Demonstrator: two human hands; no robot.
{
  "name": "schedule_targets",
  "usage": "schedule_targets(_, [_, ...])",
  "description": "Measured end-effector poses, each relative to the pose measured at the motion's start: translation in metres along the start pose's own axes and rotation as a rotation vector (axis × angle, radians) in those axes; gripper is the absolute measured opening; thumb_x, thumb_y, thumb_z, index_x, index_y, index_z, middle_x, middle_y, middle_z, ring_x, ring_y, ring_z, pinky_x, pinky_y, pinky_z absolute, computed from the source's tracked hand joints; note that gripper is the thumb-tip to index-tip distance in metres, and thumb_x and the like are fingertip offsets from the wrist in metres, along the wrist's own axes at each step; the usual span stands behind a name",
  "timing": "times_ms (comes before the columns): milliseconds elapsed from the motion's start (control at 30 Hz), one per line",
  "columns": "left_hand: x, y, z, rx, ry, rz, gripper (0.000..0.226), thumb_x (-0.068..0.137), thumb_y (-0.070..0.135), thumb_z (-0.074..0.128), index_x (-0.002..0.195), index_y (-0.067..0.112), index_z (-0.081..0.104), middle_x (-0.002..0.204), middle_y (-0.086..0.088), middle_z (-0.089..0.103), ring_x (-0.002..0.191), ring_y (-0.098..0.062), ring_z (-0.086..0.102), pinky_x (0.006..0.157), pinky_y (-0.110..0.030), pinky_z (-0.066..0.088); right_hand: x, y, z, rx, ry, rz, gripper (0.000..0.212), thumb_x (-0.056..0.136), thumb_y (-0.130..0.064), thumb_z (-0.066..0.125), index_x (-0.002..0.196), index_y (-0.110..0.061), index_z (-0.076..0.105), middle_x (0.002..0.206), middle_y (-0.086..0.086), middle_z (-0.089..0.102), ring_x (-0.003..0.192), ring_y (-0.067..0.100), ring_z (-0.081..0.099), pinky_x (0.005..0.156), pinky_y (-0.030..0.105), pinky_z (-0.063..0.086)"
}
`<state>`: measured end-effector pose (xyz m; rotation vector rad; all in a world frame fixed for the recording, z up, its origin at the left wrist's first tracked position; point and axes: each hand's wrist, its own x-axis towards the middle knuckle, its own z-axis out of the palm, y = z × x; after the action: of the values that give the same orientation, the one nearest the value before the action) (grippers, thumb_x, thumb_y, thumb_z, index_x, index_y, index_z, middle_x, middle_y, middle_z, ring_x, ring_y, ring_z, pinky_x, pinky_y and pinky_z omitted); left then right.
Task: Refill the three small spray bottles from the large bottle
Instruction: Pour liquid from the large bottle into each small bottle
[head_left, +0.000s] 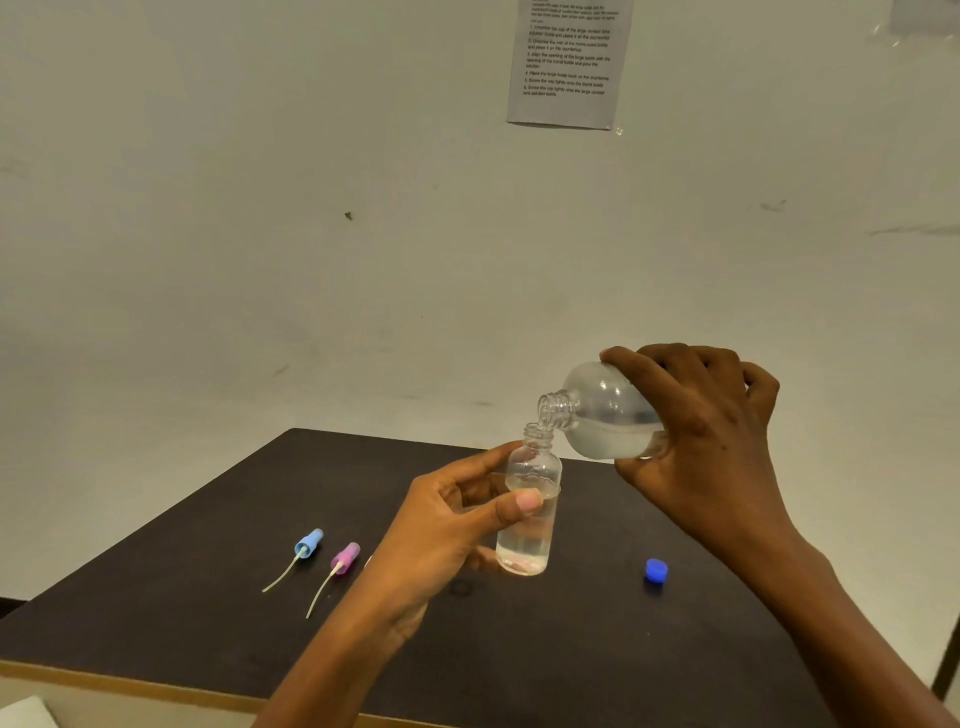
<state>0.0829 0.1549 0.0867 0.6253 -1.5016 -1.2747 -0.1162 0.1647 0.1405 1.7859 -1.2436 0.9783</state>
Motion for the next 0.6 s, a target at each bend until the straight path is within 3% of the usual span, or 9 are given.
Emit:
schedule_targets(433, [0.0007, 0.0, 0.0004, 0.021, -0.011, 0.004, 0.047, 0.055, 0.033, 0.071, 0.101, 0.038, 0.063, 0.101, 0.007, 0.074, 0.094, -0.013, 0.071, 0.069, -0.037, 0.06, -0.0002, 0.0011, 0.0001, -0.005, -0.002, 0.004, 0.088, 0.046, -0.008, 0.085, 0.12, -0.028, 0.043, 0.109, 0.007, 0.059, 0.105, 0.023, 0.038, 0.085, 0.042, 0.026])
schedule_targets(600, [0.0002, 0.0004, 0.0009, 0.007, -0.012, 0.002, 0.044, 0.057, 0.03, 0.071, 0.099, 0.038, 0.064, 0.099, 0.007, 0.074, 0.093, -0.014, 0.071, 0.063, -0.034, 0.06, -0.0003, 0.0012, -0.0003, -0.009, -0.004, 0.005, 0.088, 0.046, -0.008, 0.085, 0.12, -0.029, 0.042, 0.11, 0.007, 0.059, 0.105, 0.023, 0.038, 0.085, 0.04, 0.024])
